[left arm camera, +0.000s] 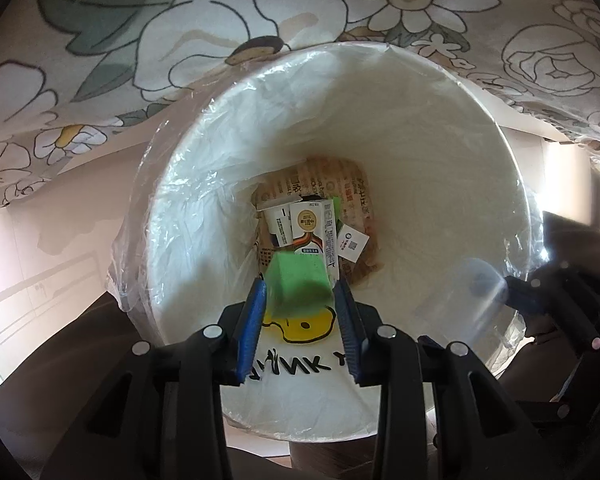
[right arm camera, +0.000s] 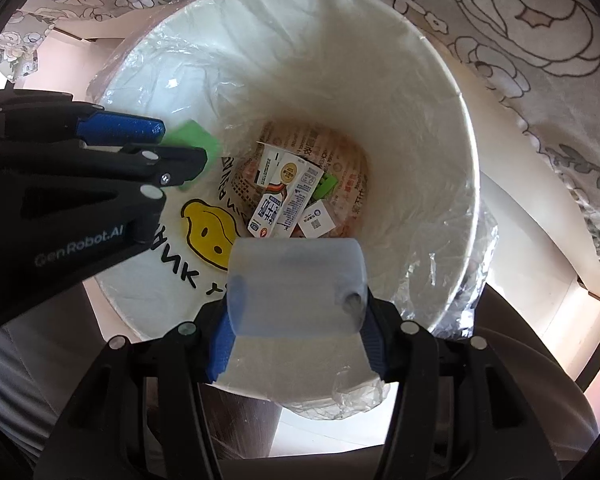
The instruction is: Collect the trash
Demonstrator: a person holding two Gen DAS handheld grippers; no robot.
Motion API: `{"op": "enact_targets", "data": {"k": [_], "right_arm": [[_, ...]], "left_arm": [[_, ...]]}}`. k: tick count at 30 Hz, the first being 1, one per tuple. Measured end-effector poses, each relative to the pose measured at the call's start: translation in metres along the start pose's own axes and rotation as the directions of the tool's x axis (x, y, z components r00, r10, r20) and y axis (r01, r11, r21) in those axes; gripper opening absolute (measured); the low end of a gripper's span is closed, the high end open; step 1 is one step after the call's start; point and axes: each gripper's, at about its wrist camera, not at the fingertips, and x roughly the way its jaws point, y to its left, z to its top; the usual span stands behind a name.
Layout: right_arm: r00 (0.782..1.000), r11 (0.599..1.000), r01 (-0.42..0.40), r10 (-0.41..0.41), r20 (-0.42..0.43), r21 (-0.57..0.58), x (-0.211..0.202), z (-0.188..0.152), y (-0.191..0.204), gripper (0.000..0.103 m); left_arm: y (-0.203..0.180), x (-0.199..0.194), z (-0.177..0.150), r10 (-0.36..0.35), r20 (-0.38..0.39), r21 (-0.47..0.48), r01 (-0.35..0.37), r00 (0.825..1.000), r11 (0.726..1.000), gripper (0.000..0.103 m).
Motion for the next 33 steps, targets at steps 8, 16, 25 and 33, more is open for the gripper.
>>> {"op": "enact_targets", "data": {"k": [8,16,25,33], "right_arm": [[1.0,1.0,-0.01,0.011,-0.012,0.024,0.006,0.002,-0.005,0.059],[1.0,1.0,-0.007,0.007,0.006,0.019,-0.003,0.0,-0.003,0.059],[0.996,0.999,-0.009,0.006,0.088,0.031,-0.045,-0.016,-0.01,0.059],[0.983,0.998,-0.006,-0.004,0.185,0.056,-0.097,-0.039,-0.014,0.059]], "left_arm": [[0.005,-0.002,0.0,-0.005,0.003,-0.014,0.005,1.0,1.0,0.049],[0.004,-0.009,-0.002,0.017,0.024,0.0,-0.017,1.0,1.0,0.049],[0.005,-0.049,-0.019,0.007,0.11,-0.005,-0.006,0.994,1.0,0.049],[-0.001,-0.118,-0.05,0.006,0.249,0.019,-0.011,0.968,1.0,0.049]]}}
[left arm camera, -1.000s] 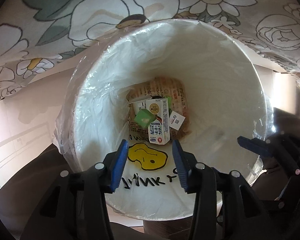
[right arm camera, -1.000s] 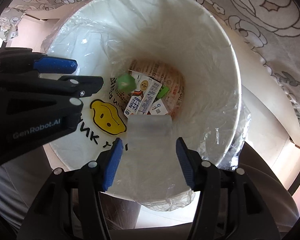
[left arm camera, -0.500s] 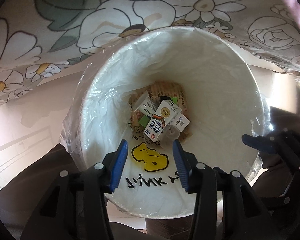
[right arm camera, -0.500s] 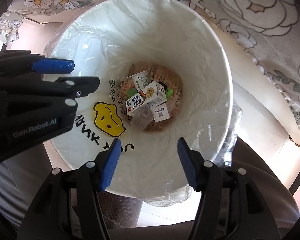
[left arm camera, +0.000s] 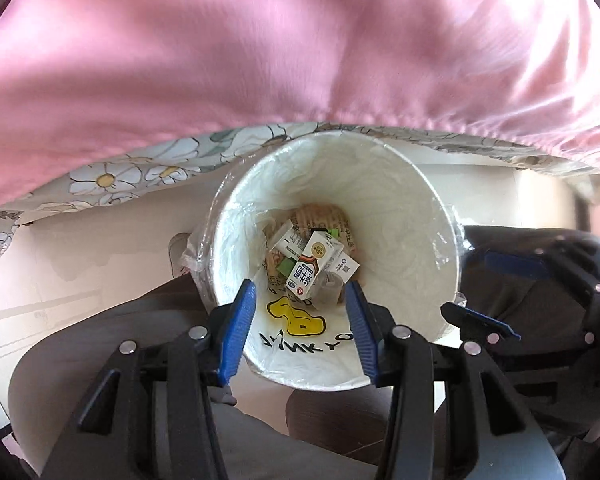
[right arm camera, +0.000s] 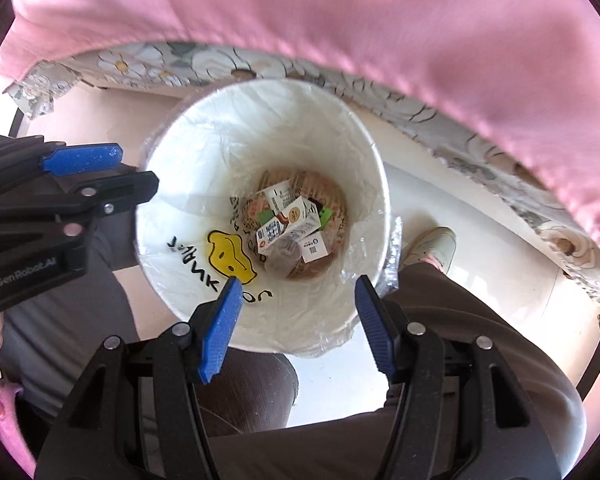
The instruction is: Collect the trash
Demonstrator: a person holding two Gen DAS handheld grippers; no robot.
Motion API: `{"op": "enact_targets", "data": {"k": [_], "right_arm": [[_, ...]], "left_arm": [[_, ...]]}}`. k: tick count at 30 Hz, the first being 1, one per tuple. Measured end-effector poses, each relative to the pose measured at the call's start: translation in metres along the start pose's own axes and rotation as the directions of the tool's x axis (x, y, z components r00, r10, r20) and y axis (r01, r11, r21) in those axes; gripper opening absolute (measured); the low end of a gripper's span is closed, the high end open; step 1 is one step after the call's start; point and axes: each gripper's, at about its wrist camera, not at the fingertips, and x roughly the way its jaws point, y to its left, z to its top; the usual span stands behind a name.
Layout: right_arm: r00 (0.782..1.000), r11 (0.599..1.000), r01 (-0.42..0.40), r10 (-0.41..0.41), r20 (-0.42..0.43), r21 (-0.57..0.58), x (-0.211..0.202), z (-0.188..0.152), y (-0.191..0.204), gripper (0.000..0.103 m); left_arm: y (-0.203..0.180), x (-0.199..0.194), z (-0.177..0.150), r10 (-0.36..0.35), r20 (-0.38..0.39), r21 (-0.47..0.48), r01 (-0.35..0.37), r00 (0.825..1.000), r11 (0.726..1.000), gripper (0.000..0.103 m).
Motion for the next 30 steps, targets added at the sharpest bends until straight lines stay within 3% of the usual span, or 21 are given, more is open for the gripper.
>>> {"op": "enact_targets", "data": {"k": [6,13,17,21,23,26,28,30], "right_arm": [[0.99,0.998,0.051,-0.046,0.133,-0.035,-0.07,-0.01,0.006,0.059],[0.94,0.993,0.096,-0.068,0.333,-0.068,-0.161,-0.03,0.018,0.059],[0.9,0.989,0.124,-0.08,0.429,-0.076,-0.205,-0.044,0.024,0.059],[0.846,0.983,0.17,-0.108,0.522,-0.072,-0.243,-0.064,0.036,0.069],[0.821,0.981,0.184,-0.115,0.559,-0.068,-0.258,-0.074,0.043,0.071],[0.781,0.978,0.205,-0.132,0.61,-0.05,-0.276,-0.092,0.051,0.078],[0.751,0.974,0.226,-0.158,0.642,-0.025,-0.287,-0.103,0.057,0.081],[0.724,0.971,0.24,-0.183,0.665,0.006,-0.295,-0.112,0.062,0.081]], "left_arm": [[-0.008,-0.081,-0.008,0.027,0.173,0.015,-0.03,0.984,0.999,0.049],[-0.021,-0.173,-0.024,0.07,0.396,0.036,-0.092,0.915,0.995,0.049],[-0.026,-0.211,-0.037,0.075,0.465,0.038,-0.105,0.882,0.994,0.056],[-0.031,-0.245,-0.052,0.083,0.524,0.03,-0.117,0.848,0.993,0.057],[-0.035,-0.257,-0.062,0.089,0.556,0.032,-0.128,0.827,0.991,0.062],[-0.04,-0.279,-0.079,0.084,0.619,0.042,-0.139,0.781,0.989,0.079],[-0.045,-0.289,-0.092,0.105,0.661,0.039,-0.174,0.743,0.984,0.084],[-0.051,-0.296,-0.104,0.12,0.685,0.039,-0.2,0.719,0.979,0.085]]}}
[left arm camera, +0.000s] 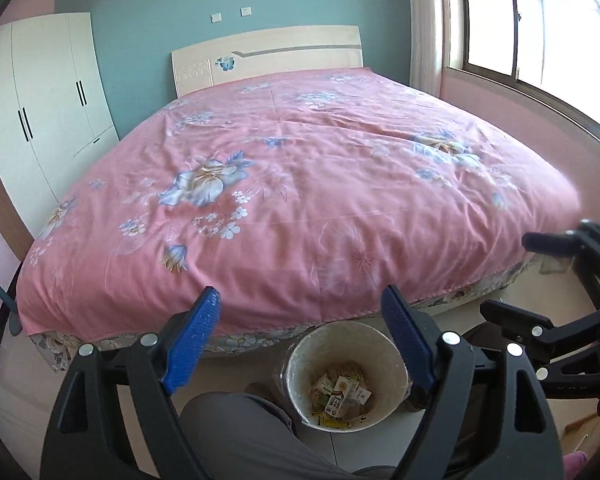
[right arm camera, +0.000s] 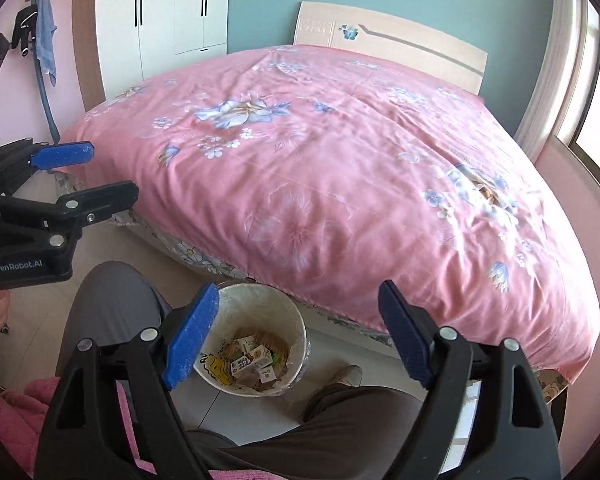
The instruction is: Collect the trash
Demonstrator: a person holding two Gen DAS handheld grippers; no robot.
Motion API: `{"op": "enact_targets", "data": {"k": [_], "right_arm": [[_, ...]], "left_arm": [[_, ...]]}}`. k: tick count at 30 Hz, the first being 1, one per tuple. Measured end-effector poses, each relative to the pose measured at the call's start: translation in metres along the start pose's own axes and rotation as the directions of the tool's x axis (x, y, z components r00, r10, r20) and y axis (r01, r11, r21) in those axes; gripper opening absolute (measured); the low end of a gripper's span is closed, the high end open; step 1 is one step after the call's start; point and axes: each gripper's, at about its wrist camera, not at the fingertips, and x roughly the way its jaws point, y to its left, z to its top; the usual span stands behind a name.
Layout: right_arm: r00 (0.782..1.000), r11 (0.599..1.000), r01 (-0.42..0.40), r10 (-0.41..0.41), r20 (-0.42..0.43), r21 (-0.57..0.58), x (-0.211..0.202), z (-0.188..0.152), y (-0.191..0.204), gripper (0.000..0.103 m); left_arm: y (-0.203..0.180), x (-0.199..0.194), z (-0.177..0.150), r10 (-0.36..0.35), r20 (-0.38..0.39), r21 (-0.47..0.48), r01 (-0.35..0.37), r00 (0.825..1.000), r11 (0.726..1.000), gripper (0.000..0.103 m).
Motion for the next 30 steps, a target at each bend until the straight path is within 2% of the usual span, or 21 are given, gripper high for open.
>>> {"op": "enact_targets", "data": {"k": [7,14,18,25,30], "right_arm": [[0.988,0.987,0.122,-0.13,0.082,0.101,-0.032,-0.023,0.004,0.081],[0.966,0.963,0.219,-0.237,0.106,0.157,-0.044,-0.046,0.013,0.081],[0.962,0.963,0.239,-0.252,0.108,0.126,-0.046,-0.051,0.025,0.081],[0.963,0.969,0.217,-0.232,0.136,0.121,-0.052,-0.051,0.031,0.081],[0.963,0.969,0.211,-0.228,0.146,0.125,-0.055,-0.051,0.032,0.081]], "left_arm": [[-0.011,-0.026,-0.022,0.054,0.047,0.007,-0.055,0.997,0.998,0.089],[-0.008,-0.024,-0.04,0.061,-0.001,-0.04,-0.061,0.998,0.997,0.089],[-0.005,-0.025,-0.044,0.061,-0.004,-0.067,-0.062,0.998,0.996,0.089],[-0.012,-0.029,-0.047,0.044,-0.008,-0.041,-0.044,0.999,0.998,0.089],[-0.012,-0.032,-0.046,0.056,0.004,-0.042,-0.056,0.998,0.998,0.09]]}}
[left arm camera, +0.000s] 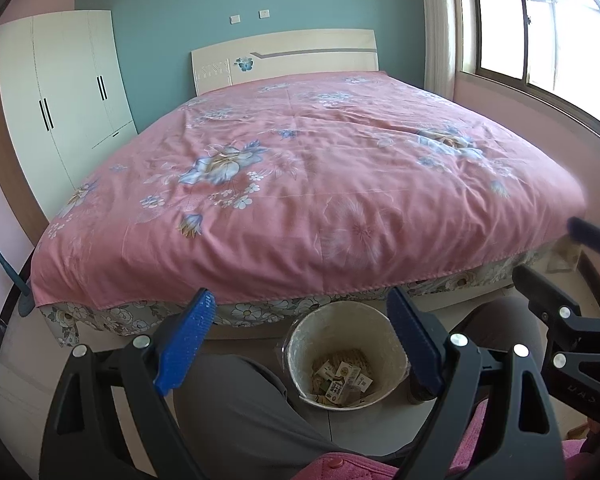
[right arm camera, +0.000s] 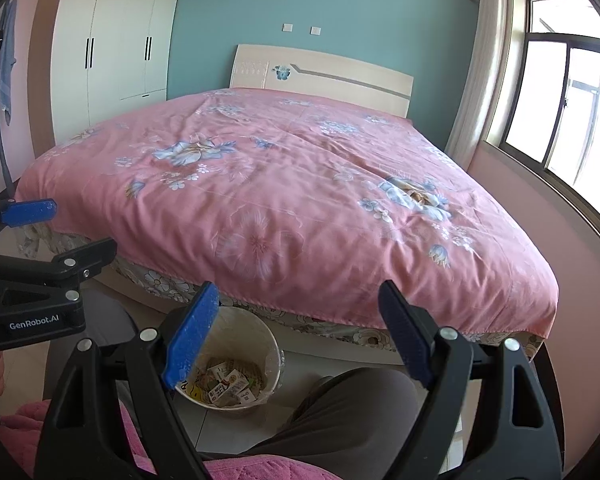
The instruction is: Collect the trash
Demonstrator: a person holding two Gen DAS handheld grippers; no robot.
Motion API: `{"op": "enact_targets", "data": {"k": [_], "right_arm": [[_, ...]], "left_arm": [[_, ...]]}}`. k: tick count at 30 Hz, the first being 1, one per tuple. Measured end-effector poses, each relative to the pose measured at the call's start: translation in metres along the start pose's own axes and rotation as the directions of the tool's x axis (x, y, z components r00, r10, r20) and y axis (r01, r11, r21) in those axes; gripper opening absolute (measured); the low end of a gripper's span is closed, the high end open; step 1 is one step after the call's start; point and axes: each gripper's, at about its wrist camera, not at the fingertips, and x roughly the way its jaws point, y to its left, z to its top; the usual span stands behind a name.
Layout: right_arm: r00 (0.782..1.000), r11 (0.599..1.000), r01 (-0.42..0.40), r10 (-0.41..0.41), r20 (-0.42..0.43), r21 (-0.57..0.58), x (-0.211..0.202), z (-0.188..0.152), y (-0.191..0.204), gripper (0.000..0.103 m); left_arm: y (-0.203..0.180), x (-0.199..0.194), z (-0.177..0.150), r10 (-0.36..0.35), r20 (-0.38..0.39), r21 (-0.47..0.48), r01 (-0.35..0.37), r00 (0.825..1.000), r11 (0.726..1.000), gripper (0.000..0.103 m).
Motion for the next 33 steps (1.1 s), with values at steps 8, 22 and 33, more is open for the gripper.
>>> {"op": "enact_targets", "data": {"k": [8,22,33], "right_arm": [[1.0,1.0,-0.003,0.003,-0.001,-0.001,0.0,0.0008,0.0006,0.081],[1.0,1.0,-0.015,0.015,-0.002,-0.005,-0.0002,0.0001,0.0035,0.081],[1.0,1.0,-0.017,0.017,-0.005,-0.001,-0.0003,-0.0008,0.0047,0.081]], "left_arm": [[0.0006,0.0004,0.0007,-0.005,-0.006,-0.003,0.005,1.0,1.0,0.092],[-0.0009,-0.0017,0.0024,-0.004,-0.002,0.002,0.004,1.0,1.0,0.093],[-0.0025,-0.0017,0.0019,-0.003,-0.002,0.003,0.003,1.0,1.0,0.093]]}}
